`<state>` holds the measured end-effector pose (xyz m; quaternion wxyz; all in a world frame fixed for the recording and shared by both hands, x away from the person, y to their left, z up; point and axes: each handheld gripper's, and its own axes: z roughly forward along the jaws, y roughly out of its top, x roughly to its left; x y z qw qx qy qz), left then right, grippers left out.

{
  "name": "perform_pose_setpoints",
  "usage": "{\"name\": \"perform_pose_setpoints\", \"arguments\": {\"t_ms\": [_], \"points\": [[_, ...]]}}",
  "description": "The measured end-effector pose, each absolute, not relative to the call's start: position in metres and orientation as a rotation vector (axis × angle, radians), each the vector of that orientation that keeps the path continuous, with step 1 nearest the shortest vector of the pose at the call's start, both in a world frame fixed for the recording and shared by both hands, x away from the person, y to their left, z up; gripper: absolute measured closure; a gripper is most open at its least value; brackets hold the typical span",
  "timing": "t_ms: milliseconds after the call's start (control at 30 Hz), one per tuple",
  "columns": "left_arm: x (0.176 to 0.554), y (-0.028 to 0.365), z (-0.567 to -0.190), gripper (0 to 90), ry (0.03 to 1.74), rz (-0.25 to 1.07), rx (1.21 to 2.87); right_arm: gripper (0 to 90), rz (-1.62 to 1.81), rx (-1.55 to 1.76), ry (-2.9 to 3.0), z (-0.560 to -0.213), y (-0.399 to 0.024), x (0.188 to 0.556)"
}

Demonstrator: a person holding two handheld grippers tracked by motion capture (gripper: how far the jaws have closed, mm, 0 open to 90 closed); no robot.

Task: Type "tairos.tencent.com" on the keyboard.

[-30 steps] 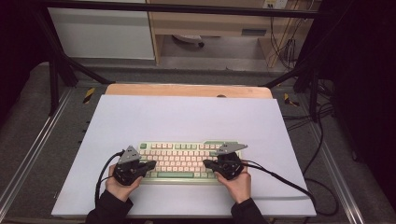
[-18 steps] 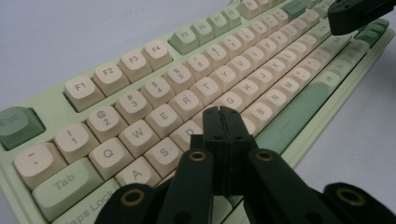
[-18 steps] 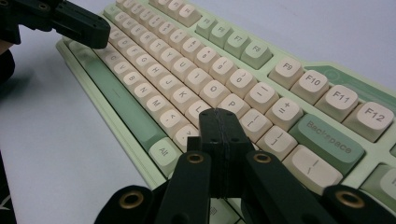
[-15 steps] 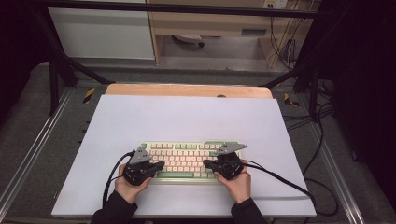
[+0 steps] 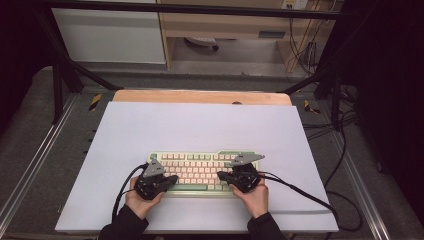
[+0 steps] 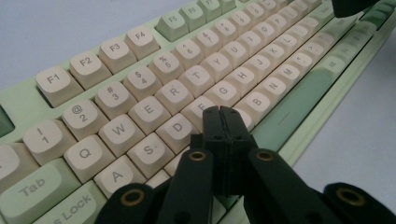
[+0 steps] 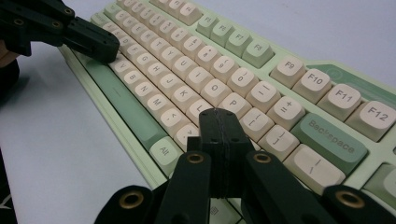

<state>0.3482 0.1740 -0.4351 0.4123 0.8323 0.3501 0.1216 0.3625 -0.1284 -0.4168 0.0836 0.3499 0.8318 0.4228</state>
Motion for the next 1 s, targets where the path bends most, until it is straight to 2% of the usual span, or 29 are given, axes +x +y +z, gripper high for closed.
{"name": "perform_pose_setpoints", "arguments": {"t_ms": [400,1000], "points": [[0.346,0.178,-0.431,90.0,0.873,0.312,2.082,90.0,1.263,1.038,2.480,-0.416,-0.129,0.362],[0.339,0.218,-0.419,90.0,0.917,0.324,2.023,90.0,1.279,1.044,2.474,-0.415,-0.128,0.362]]}}
